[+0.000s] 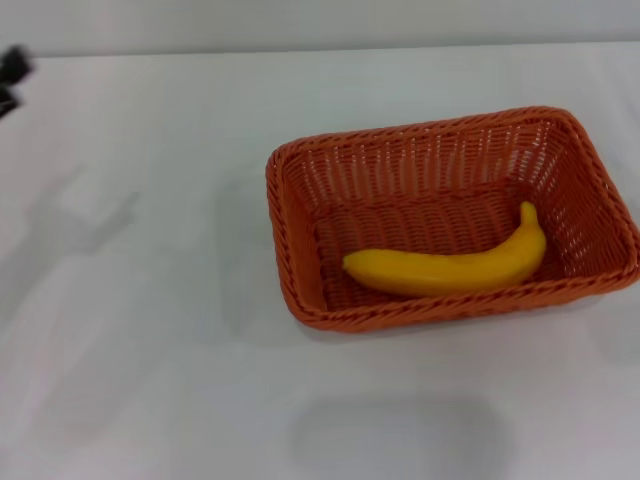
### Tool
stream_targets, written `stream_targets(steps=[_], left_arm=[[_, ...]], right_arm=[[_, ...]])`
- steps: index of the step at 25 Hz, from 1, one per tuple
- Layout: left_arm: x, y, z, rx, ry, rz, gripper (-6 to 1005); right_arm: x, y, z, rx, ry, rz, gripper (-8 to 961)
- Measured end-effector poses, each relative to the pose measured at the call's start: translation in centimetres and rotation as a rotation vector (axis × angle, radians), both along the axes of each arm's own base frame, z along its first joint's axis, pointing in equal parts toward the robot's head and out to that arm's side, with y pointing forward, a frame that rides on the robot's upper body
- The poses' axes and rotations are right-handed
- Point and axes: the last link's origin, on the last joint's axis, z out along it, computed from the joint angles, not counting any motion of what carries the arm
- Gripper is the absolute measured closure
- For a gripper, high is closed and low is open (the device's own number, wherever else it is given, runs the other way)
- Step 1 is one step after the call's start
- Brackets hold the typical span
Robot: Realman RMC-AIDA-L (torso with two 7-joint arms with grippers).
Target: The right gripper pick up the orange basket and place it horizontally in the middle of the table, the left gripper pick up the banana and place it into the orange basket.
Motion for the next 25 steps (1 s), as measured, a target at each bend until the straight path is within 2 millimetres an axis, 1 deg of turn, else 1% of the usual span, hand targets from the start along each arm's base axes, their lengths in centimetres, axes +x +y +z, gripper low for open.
stream_targets(steps=[2, 5, 11, 15, 25], left_arm=[[-2.1, -1.3, 0.4, 0.077, -0.047, 0.028, 115], [-5.1, -3.0, 0.8, 0.188, -0.114, 0.104, 115], [-8.6, -5.3, 0.7, 0.334, -0.159, 0.230, 115], [-9.6, -6.1, 0.6, 0.388, -0.191, 0.266, 115], [-9.8, -5.9, 0.4, 0.396, -0.209, 0.278, 115]], right_arm=[[0.5, -0.4, -0.6, -0.009, 0.007, -0.025, 197], [1.2, -0.6, -0.9, -0.004, 0.010, -0.071, 202], [1.9, -0.5, -0.9, -0.004, 0.013, -0.116, 199], [1.9, -0.3, -0.8, -0.004, 0.005, -0.121, 199], [2.0, -0.3, -0.6, 0.004, 0.003, -0.127, 199]])
